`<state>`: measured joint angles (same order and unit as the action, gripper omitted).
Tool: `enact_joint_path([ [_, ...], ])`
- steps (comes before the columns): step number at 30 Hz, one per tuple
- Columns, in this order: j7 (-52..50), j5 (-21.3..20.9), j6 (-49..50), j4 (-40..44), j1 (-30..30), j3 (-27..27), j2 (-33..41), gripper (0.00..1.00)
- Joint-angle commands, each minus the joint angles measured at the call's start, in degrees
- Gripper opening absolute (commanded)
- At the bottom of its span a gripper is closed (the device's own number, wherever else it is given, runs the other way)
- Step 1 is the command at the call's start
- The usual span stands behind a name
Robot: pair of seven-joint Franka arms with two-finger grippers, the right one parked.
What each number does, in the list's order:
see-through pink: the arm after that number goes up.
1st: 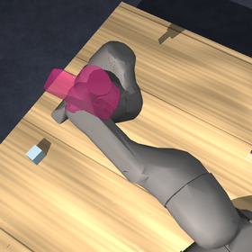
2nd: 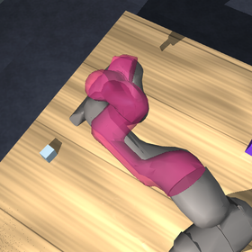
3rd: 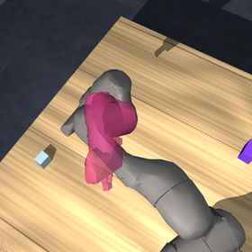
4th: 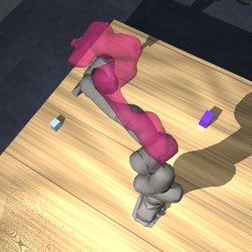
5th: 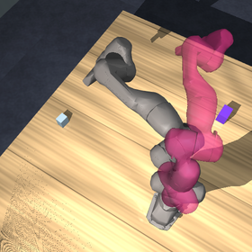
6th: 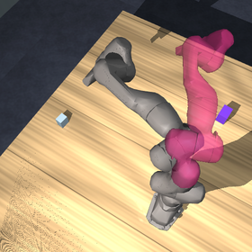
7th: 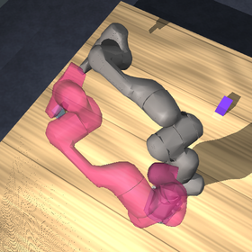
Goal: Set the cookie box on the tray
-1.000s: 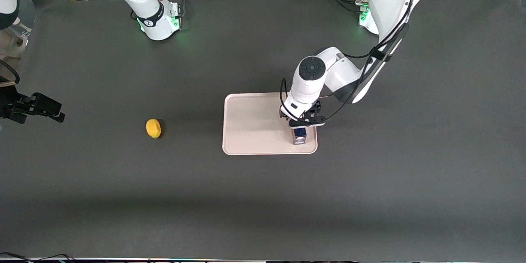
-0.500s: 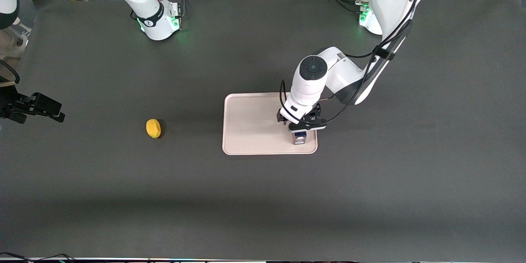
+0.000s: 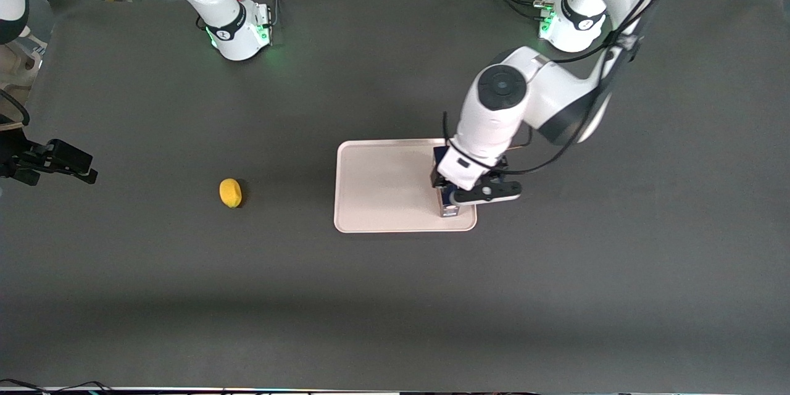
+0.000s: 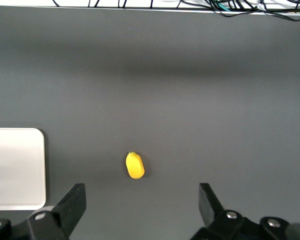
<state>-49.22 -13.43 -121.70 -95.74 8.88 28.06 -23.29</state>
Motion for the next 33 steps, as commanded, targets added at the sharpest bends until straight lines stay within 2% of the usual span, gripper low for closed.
enact_joint_path([
  [1, 8.8, 3.1, 8.7, -0.8, -4.3, -0.9, 7.7, 1.0],
  [8, 19.9, 5.7, 17.9, -1.3, -10.1, -3.2, 15.6, 1.0],
  [13, 27.5, 6.1, 22.5, -2.0, -11.9, -7.6, 20.8, 1.0],
  [19, 36.5, 8.6, 23.8, -3.9, -14.1, -13.1, 25.7, 1.0],
  [26, 44.6, 11.1, 23.3, -4.7, -14.2, -20.4, 26.8, 1.0],
  [33, 45.9, 11.8, 20.4, -8.5, -14.3, -21.6, 28.8, 1.0],
])
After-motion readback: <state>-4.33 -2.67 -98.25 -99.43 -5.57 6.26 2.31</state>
